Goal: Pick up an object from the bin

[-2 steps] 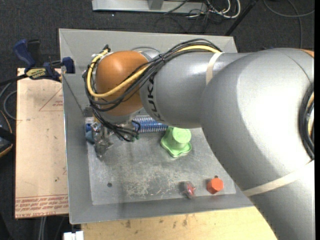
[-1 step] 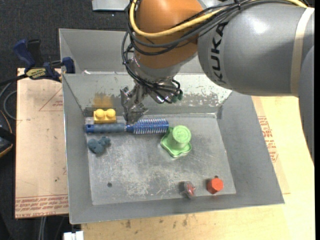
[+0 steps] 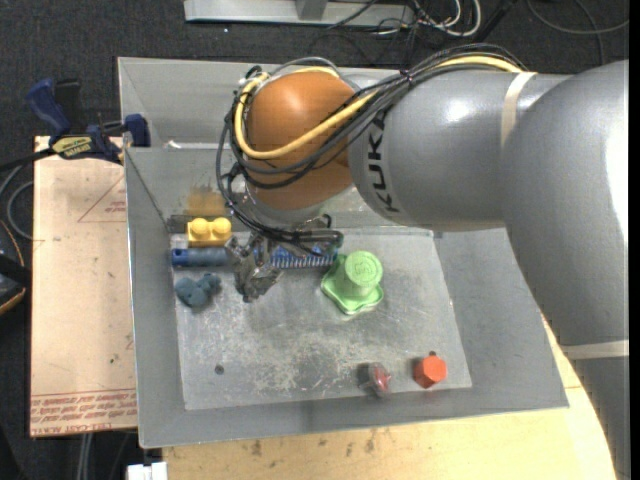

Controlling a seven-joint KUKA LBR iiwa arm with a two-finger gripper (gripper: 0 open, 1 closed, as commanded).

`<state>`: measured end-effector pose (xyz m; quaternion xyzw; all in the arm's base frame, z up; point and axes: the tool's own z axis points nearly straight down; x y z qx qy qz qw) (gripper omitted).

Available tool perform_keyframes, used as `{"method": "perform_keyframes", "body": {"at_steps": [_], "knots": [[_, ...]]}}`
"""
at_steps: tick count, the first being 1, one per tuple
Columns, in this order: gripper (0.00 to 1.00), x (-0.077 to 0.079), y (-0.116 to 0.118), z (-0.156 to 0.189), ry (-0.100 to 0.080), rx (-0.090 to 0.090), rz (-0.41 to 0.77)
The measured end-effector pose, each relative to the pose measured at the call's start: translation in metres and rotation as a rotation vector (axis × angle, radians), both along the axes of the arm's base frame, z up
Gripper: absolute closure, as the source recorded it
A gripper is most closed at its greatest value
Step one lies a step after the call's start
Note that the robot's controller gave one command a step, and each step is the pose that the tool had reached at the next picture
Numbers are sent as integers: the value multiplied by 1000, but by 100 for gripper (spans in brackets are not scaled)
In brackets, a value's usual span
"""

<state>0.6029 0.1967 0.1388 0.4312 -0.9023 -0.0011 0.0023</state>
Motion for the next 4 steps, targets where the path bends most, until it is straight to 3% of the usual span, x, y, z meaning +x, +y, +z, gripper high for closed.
{"method": "perform_keyframes", "body": {"at_steps": [1,2,3,4], "knots": [[0,2,0,4,-6,3,-2],[0,41,-42,-41,-11,5,-49],[0,48,-29,40,-18,5,-37],[0,54,-70,-42,-21,14,-131]]}}
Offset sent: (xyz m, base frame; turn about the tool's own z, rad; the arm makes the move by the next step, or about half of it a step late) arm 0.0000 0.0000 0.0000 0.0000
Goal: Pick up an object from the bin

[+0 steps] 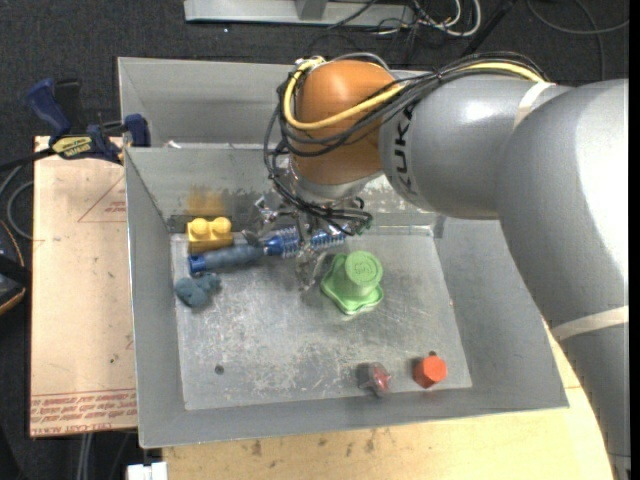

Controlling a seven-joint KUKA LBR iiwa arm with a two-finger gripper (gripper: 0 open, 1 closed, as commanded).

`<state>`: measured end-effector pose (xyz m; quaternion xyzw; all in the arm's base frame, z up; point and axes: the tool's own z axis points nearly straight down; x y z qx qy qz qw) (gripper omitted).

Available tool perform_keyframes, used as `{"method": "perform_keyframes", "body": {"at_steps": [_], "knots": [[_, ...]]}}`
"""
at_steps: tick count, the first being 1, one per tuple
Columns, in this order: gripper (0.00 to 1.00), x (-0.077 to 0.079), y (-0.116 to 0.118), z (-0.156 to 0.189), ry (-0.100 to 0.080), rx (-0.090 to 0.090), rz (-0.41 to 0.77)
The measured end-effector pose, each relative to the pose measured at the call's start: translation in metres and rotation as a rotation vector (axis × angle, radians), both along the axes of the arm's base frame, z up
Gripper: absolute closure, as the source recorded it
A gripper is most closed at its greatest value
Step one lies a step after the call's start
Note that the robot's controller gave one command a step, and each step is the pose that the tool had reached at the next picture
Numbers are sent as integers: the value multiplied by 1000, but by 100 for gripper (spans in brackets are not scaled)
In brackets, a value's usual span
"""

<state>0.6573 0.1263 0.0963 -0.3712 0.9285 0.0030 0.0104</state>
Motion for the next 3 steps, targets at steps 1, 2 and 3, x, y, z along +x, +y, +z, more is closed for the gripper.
{"method": "perform_keyframes", "body": {"at_steps": [1,2,3], "knots": [[0,-6,-9,-4,15,-10,-54],[100,-6,-9,-4,16,-10,-56],[100,-12,-3,125,7,-9,-82]]}}
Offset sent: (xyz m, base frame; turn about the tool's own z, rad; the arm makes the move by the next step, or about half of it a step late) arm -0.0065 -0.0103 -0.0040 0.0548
